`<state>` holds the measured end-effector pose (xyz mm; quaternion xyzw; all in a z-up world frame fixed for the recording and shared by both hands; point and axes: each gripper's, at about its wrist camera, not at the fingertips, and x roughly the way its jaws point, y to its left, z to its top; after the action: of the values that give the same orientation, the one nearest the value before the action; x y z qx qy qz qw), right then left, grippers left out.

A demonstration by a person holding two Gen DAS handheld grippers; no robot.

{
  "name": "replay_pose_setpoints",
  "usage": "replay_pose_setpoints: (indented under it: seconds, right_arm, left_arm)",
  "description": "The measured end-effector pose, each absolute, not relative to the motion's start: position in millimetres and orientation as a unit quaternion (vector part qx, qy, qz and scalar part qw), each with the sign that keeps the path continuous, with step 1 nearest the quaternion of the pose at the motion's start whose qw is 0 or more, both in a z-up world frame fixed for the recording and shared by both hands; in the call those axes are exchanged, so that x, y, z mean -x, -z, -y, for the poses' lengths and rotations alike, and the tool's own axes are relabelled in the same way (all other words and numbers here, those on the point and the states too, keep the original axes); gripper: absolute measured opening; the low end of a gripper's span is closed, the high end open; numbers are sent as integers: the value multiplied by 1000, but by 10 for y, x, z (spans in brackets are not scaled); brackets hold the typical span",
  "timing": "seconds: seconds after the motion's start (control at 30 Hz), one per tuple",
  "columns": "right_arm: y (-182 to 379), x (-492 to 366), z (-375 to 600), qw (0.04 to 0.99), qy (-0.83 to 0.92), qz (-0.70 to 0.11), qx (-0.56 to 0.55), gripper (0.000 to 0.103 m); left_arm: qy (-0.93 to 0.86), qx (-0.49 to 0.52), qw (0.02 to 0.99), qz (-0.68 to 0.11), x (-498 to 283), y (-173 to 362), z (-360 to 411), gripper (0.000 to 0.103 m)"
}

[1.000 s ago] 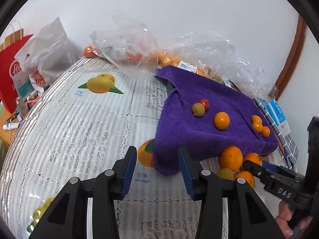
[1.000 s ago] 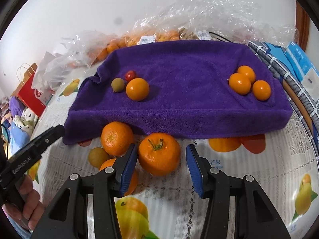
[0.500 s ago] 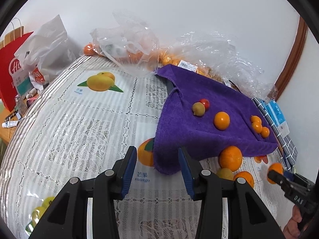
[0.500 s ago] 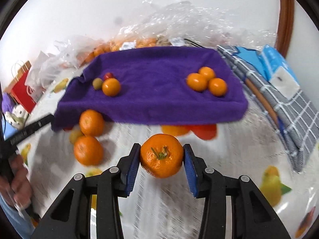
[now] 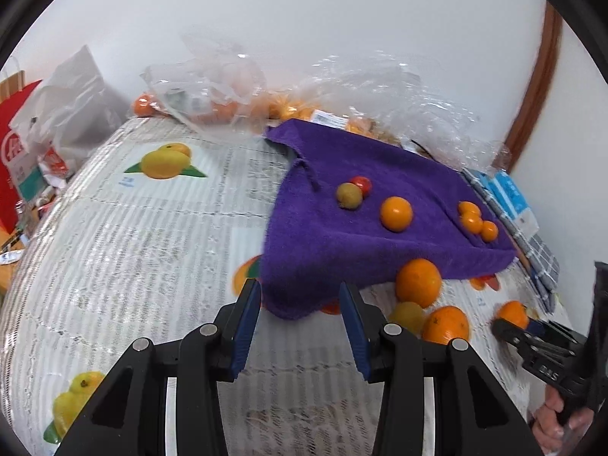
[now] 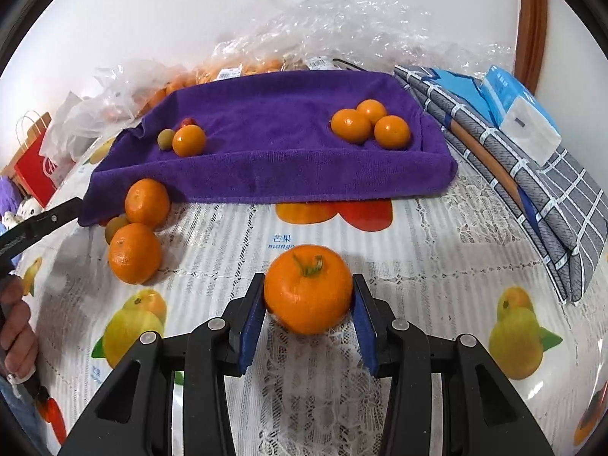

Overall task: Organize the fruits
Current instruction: 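Hold the orange up with the right gripper while the left gripper grasps a yellow-green fruit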

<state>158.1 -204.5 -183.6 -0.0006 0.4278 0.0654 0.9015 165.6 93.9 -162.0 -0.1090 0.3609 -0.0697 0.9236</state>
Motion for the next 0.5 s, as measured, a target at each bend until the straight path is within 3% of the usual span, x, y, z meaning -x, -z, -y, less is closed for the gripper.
replay_pose_setpoints:
  seconds: [0.23, 0.5]
  right_arm:
    - [1782, -1428, 2123, 913, -69, -403, 11, 43]
    - [1731, -1341, 2309, 918, -95, -383, -36, 43]
  left_arm:
    - [148, 75, 910, -381, -1615, 1635, -603, 41]
    - [167, 129, 890, -404, -1721, 1612, -512, 39]
